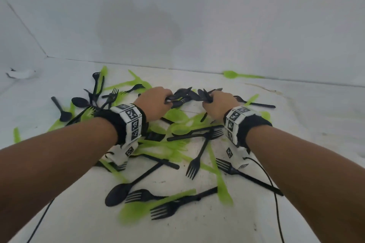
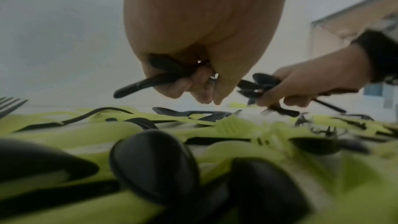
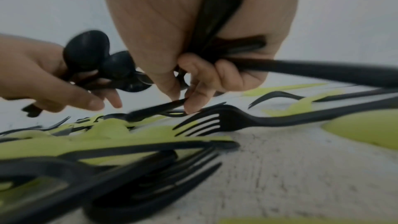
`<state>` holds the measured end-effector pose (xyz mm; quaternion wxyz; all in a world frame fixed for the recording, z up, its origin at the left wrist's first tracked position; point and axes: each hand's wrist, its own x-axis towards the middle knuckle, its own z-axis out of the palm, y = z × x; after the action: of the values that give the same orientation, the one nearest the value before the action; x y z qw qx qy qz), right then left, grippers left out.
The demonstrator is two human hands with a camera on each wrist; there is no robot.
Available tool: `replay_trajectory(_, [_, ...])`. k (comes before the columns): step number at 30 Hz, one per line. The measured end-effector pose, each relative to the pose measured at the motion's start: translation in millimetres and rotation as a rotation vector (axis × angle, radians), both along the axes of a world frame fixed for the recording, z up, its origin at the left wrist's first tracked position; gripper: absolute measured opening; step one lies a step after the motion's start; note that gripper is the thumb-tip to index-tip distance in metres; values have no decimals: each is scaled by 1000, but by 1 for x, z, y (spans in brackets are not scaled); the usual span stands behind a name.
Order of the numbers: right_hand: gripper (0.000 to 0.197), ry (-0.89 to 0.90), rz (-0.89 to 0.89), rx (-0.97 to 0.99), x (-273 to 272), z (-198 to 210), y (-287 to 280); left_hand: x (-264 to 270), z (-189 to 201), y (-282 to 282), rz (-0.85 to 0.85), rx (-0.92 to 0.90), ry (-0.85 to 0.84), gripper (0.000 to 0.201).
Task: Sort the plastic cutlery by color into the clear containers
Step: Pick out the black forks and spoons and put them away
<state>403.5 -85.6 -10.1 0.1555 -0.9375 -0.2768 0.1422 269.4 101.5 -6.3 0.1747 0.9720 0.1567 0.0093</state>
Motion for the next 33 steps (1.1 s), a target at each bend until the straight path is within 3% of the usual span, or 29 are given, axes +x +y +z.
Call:
replay_trajectory(4, [31,-9,-77,-8,-5,-1,-8,20,-5,10,-128,67,64,20])
replay_trajectory(7, [39,6,-174,97,-8,-3,-14,28,-7,13,-155,94,87,30])
replay_trajectory(12, [60,-7,-282,252,-17,2,-18,30,-13,14,-261,175,49,16])
replay_trajectory(14, [51,11,-291,289,-20,3,-21,30,-11,13,-243,145,-37,14])
replay_trajectory(17, [24,21,-305,423,-27,6,-27,28,5,6,-195,20,-281,15])
replay_trajectory(19, [29,47,-338,543,-33,10,-31,27,18,-2,-170,-126,-436,13])
replay_trajectory(22, [26,98,-378,669,-42,16,-36,34,31,-14,-43,-508,-528,19])
replay_trajectory(26, [15,158,-435,812,-48,17,-39,39,39,-25,120,-955,-384,46])
replay_trajectory(27, [14,162,-429,820,-50,16,-38,38,37,-26,107,-981,-323,44])
replay_trajectory(30, [17,148,-366,777,-57,15,-33,30,31,-27,47,-1010,-249,10])
replay_trajectory(33, [31,125,-369,649,-57,9,-24,14,31,-19,86,-1018,-257,21])
